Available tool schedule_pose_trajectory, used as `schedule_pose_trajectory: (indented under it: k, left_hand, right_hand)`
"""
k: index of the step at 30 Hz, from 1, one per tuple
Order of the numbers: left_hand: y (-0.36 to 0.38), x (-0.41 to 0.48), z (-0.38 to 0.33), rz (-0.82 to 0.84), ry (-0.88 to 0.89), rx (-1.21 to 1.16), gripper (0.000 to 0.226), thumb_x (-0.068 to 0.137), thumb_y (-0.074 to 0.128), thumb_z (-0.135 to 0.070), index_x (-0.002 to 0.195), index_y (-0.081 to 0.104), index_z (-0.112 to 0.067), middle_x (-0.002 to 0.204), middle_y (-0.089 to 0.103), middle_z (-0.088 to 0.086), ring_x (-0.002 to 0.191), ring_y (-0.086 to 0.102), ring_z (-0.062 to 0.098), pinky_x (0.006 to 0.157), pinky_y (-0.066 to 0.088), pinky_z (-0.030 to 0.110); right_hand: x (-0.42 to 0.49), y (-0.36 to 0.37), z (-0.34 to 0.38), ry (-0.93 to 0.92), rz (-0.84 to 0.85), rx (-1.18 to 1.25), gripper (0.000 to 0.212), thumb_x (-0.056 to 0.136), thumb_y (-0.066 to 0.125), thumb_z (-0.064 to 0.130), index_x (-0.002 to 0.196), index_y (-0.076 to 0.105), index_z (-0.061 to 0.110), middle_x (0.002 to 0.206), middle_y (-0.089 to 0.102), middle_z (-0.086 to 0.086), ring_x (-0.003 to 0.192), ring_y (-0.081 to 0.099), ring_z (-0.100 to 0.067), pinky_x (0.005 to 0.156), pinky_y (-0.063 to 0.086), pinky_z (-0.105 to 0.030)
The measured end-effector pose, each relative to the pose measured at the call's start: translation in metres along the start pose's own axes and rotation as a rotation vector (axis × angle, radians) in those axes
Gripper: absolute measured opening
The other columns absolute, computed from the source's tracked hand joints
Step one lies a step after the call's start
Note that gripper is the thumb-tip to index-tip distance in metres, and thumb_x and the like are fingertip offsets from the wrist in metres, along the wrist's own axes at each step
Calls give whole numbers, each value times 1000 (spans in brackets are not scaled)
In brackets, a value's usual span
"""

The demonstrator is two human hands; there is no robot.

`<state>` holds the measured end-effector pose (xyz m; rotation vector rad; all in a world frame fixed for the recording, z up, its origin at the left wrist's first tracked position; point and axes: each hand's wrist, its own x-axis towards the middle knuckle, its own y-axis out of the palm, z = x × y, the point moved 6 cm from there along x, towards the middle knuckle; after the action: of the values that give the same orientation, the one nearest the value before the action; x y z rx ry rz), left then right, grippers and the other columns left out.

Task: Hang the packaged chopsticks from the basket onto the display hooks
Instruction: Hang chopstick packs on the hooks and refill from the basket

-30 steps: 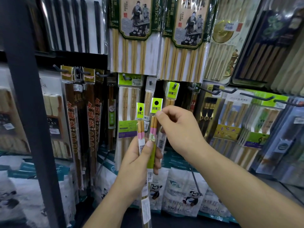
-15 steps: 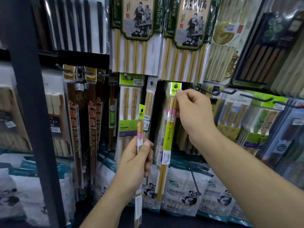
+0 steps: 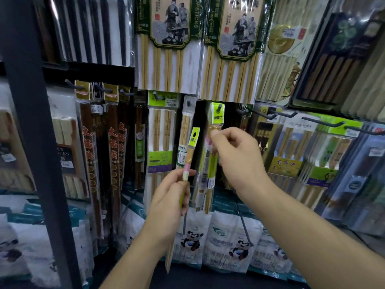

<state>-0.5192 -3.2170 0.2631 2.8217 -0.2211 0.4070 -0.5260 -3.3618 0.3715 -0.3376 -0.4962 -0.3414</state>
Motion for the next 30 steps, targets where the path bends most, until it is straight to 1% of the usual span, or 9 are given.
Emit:
schedule_pose_trajectory:
  k: [3, 6, 8, 10, 12, 14, 18, 25, 30]
  left_hand:
    - [9, -3, -7, 15, 60, 35, 42, 108, 43, -11, 99, 72, -40, 68, 54, -8, 63, 49, 10, 53, 43, 22]
    - [18, -4, -18, 46, 141, 47, 44, 106, 51, -12, 98, 72, -50, 71, 63, -14, 68, 59, 7, 61, 50, 17]
    - [20, -5, -24, 47, 177, 38, 49, 103, 56, -9, 95, 74, -54, 81, 71, -19, 76, 67, -2, 67, 53, 12]
    - [22, -5, -26, 45, 191, 12, 37, 100, 60, -8, 104, 74, -42, 92, 75, -10, 85, 72, 2, 73, 55, 14]
    - [22, -4, -23, 52, 167, 0, 27, 99, 62, -10, 118, 70, -28, 100, 72, 6, 94, 73, 18, 80, 58, 22]
    - [22, -4, -18, 59, 136, 26, 27, 99, 62, -10, 124, 66, -20, 100, 70, 12, 92, 73, 22, 77, 58, 24]
    - [22, -4, -12, 78, 85, 52, 28, 100, 61, -8, 127, 64, -9, 86, 73, 3, 79, 71, 16, 68, 56, 27]
    - [18, 0, -3, 33, 67, 73, 24, 98, 66, -9, 117, 67, -22, 84, 71, 0, 76, 71, 12, 67, 61, 29]
    - [16, 2, 1, 21, 90, 151, 26, 96, 70, -11, 110, 66, -32, 84, 73, -10, 75, 72, 4, 69, 55, 15]
  right_hand:
    - [-12, 12, 10, -64, 150, -40, 16, 98, 64, 27, 85, 69, 19, 76, 68, 0, 61, 57, -1, 57, 48, -16]
    - [-7, 6, 17, -96, 90, -60, 14, 98, 63, 16, 87, 70, 19, 82, 70, -3, 70, 63, -12, 66, 54, -28]
    - [-1, 0, 20, -106, 57, -46, 17, 98, 62, 14, 84, 70, 19, 81, 71, -4, 68, 61, -11, 66, 54, -28]
    - [4, -5, 25, -125, 23, -35, 20, 97, 62, 15, 80, 69, 21, 74, 69, -2, 60, 56, -3, 59, 50, -19]
    - [10, -11, 29, -127, -42, 8, 23, 96, 61, 14, 76, 68, 21, 63, 65, 3, 53, 53, 0, 52, 45, -14]
    - [18, -17, 30, -97, -99, 61, 24, 96, 62, 15, 74, 68, 21, 60, 63, 7, 50, 52, -1, 49, 43, -14]
    - [25, -17, 26, -37, -144, 91, 30, 99, 62, 21, 70, 66, 15, 57, 59, 4, 47, 47, -5, 45, 40, -16]
    - [30, -15, 14, -41, -174, 43, 38, 99, 64, 30, 70, 65, 5, 44, 50, 9, 44, 46, -6, 47, 38, -14]
    - [32, -12, 3, -16, -177, 15, 40, 99, 64, 33, 72, 64, 3, 49, 52, 3, 48, 49, -8, 54, 45, -21]
